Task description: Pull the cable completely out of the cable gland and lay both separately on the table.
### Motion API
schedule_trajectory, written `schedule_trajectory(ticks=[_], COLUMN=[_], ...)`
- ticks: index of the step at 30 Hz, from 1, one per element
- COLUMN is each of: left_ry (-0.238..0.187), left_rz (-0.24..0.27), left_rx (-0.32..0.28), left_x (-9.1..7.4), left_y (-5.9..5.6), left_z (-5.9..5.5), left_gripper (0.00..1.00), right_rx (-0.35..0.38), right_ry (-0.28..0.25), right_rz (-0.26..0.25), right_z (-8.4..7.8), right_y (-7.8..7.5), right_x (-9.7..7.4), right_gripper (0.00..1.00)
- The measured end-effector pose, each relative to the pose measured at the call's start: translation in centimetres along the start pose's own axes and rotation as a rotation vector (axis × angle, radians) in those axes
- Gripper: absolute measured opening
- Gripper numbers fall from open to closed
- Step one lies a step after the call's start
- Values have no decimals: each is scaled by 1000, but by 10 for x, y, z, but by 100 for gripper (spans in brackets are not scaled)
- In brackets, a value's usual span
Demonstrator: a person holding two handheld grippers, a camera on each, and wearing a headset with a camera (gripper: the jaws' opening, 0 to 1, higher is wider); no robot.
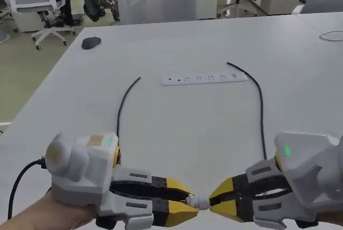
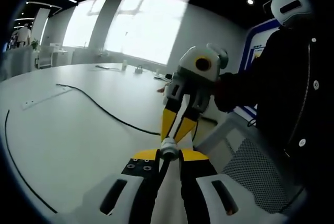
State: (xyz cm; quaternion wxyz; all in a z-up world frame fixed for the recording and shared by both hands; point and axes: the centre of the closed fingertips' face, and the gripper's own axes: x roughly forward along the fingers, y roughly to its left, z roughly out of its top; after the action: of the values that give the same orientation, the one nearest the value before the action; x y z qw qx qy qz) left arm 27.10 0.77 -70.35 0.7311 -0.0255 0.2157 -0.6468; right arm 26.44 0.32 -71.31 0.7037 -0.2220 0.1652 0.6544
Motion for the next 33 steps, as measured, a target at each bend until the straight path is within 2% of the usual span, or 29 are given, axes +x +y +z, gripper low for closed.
schedule_trajectory(ticks=[2,3,10,13,16,25,33], left_ry=[8,11,18,12,15,3,16], left_rz=[7,20,43,47,56,56,68], left_rx=[18,57,64,62,63,49,56], left_x=[0,1,0,-2,-3,-5,-7], left_y=[-2,-1,2,2,4,5,7], left_z=[-1,0,-7,-6,-7,-9,-11], left_gripper=[15,15,15,15,15,15,15], right_rx=[32,44,77,94,103,184,237], right_ry=[7,13,61,63,104,135,181], right_rz=[-3,-10,-41,-62,-108,-213,-318], right_z=[-1,-2,-15,-20,-33,-62,-87], right_y=[0,-1,-3,-5,-9,-21,-34], right_x=[0,0,-5,-10,-19,-48,-68], right_gripper=[0,0,0,0,0,0,0])
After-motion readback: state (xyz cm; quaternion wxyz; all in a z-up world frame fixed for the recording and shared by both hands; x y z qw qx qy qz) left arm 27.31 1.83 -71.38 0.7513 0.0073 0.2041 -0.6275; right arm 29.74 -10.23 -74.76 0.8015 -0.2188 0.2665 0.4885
